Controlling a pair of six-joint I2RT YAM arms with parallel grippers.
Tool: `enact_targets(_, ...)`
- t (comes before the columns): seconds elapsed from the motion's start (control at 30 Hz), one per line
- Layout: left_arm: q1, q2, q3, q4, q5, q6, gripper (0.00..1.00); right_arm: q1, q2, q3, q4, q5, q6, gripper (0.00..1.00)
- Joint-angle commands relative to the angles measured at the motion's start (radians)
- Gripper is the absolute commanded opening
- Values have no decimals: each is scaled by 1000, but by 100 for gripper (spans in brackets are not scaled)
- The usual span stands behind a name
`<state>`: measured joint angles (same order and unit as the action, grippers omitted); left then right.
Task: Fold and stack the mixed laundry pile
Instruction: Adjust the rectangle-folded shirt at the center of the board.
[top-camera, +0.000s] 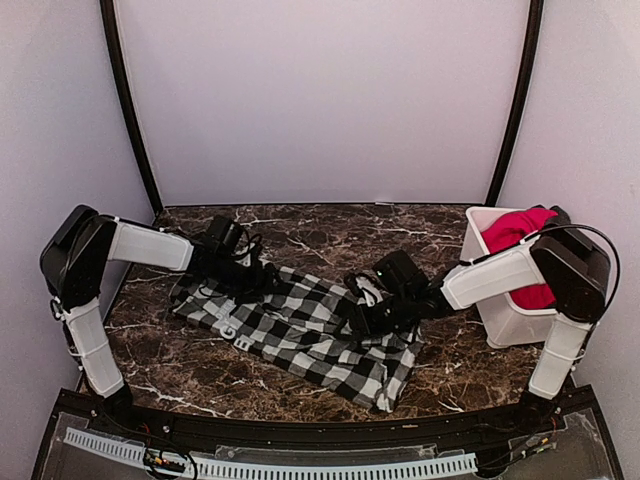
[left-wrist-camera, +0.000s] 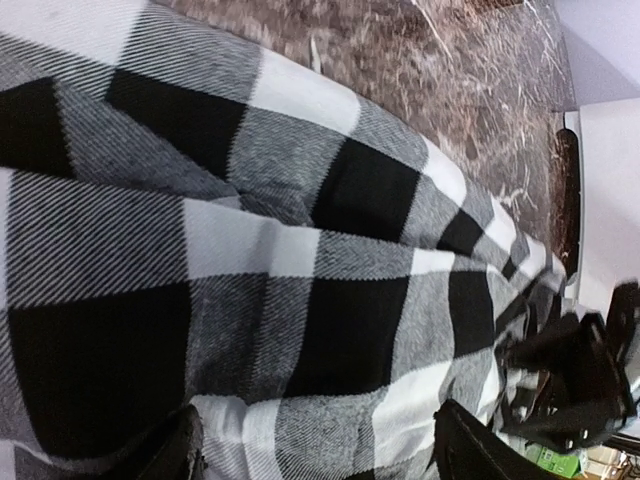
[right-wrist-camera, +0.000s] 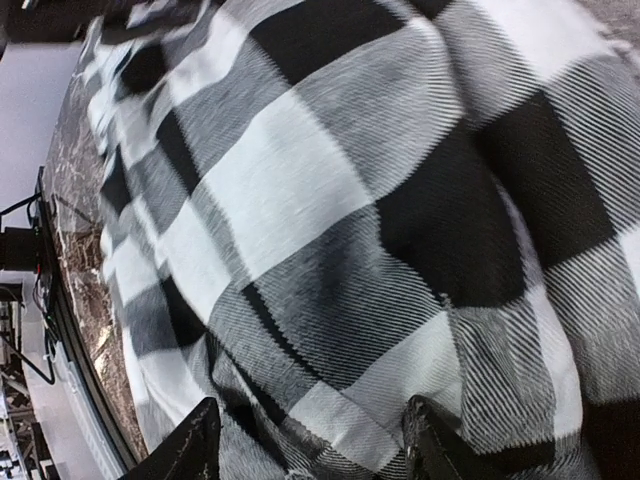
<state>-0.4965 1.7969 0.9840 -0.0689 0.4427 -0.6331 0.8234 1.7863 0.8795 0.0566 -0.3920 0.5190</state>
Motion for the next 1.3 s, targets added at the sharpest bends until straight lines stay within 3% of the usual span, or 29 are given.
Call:
enact_targets(0.0, 32, 172, 216, -160, -83, 107, 79, 96, 36, 34, -23, -94, 24, 59)
enact_targets(0.13, 68, 259, 466, -268, -66, 170, 81, 143, -12, 127, -123, -103, -20, 61)
enact_targets(0.27, 114, 187, 559, -322, -48, 198, 85, 117, -138, 157, -204, -28, -92, 66)
enact_targets(0.4, 124, 68, 512, -360, -125, 215, 87, 69, -174, 161, -228, 13, -155, 66)
enact_targets(0.5, 136, -10, 381, -320, -161, 194, 86, 37, -119, 189, -218, -9, -196, 62)
enact_targets(0.63, 157, -39, 250, -253, -184, 146, 80, 34, 2, 272, -237, -36, -249, 52)
enact_targets(0.83, 165, 57, 252, -232, -201, 131, 67, 37, 116, 276, -200, -108, -241, 39)
enact_targets(0.97, 165, 154, 312, -219, -167, 141, 56, 53, 127, 208, -122, -146, -182, 37)
enact_targets(1.1, 165, 283, 414, -209, -128, 156, 48, 95, 159, 175, -62, -171, -111, 37)
enact_targets(1.27, 164, 426, 636, -265, -93, 185, 45, 135, 185, 216, 20, -225, -40, 40)
